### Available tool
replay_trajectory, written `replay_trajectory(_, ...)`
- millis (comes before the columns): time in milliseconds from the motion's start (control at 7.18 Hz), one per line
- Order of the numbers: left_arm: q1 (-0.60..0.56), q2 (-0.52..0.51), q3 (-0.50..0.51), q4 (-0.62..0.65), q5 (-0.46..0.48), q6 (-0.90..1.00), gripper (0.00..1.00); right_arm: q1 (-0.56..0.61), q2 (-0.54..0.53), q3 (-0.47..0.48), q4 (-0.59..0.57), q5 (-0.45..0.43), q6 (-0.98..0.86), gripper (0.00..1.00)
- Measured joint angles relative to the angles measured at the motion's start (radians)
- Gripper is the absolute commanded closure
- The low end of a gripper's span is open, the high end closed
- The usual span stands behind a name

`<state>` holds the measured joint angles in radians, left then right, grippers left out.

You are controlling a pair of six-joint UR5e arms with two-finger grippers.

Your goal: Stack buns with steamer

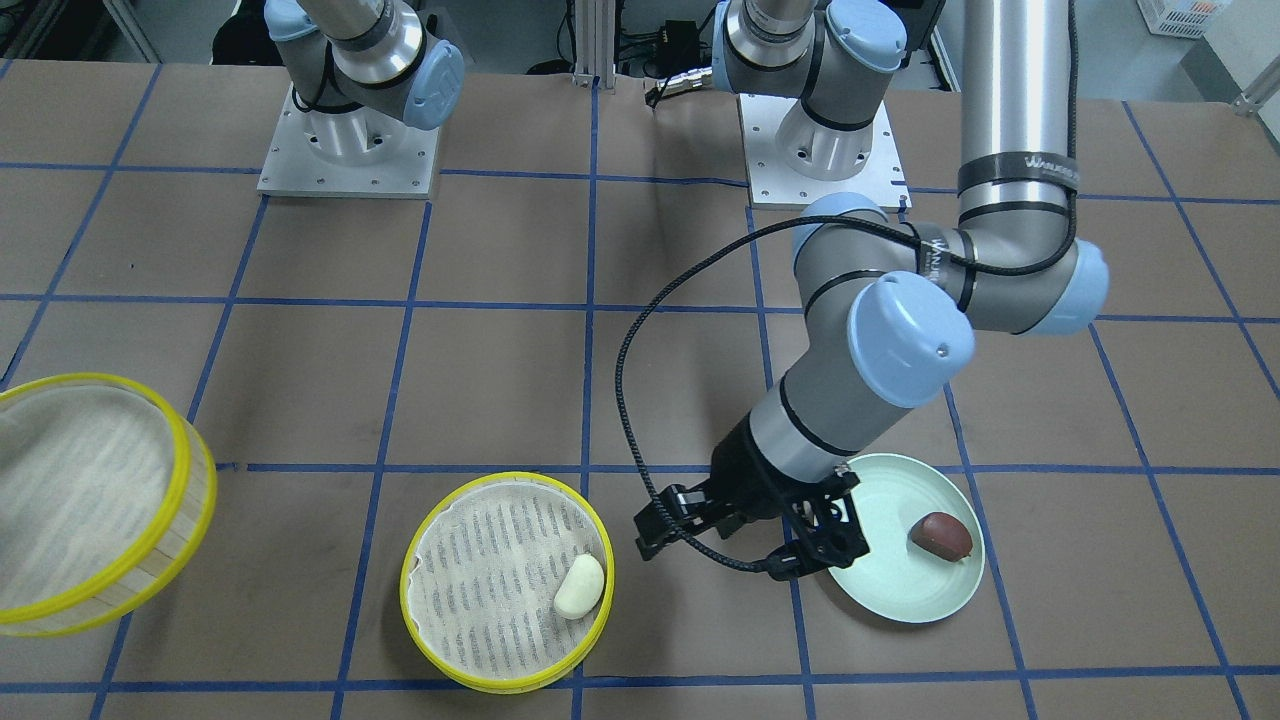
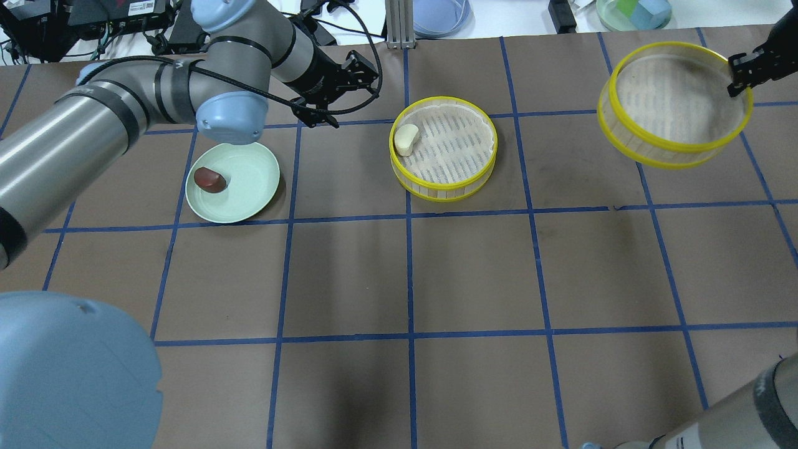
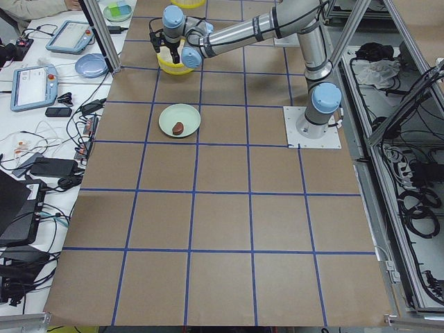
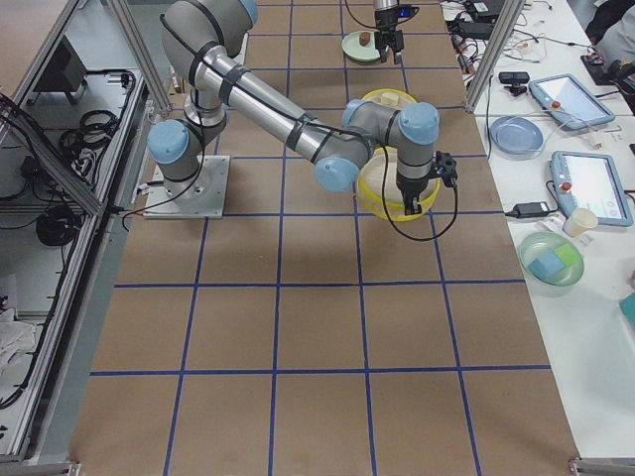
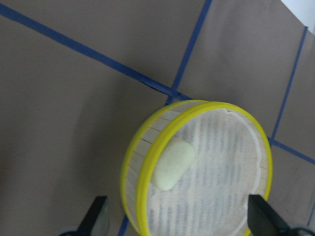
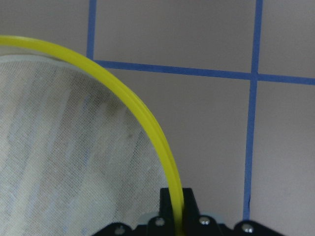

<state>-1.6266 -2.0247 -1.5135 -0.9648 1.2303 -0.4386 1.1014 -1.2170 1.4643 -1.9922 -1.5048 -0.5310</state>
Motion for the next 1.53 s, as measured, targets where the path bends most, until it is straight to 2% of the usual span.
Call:
replay_trajectory(278, 0.100, 0.065, -0.003, -0.174, 0.136, 0.250, 0.00, 0.125, -0.077, 0.059, 0.001, -0.009, 0.166, 1.00)
replay_trajectory(696, 0.191, 0.080, -0.021, -0.235, 0.342, 0.599, 0.00, 0.370, -0.090, 0.096, -0.007, -0.015, 0.493, 1.00)
replay_trajectory(975, 0.238, 0.046, -0.074, -0.175, 0.382, 0.786, 0.00, 0.493, -0.019, 0.105, -0.100, -0.017, 0.673, 1.00)
replay_trajectory(1114, 0.261, 0.021, -0.117, -0.098, 0.384, 0.880, 0.00, 0.516, 0.023, 0.103, -0.151, -0.021, 0.708, 1.00)
replay_trajectory(1253, 0.275, -0.005, -0.149, -0.037, 0.384, 0.951, 0.06, 0.525, 0.059, 0.101, -0.184, -0.034, 0.731, 1.00)
replay_trajectory(1392, 0.280, -0.030, -0.166, -0.003, 0.382, 0.985, 0.06, 0.528, 0.088, 0.100, -0.205, -0.055, 0.751, 1.00)
replay_trajectory(1532, 0.282, -0.051, -0.172, 0.016, 0.379, 0.997, 0.12, 0.529, 0.105, 0.101, -0.211, -0.077, 0.778, 1.00)
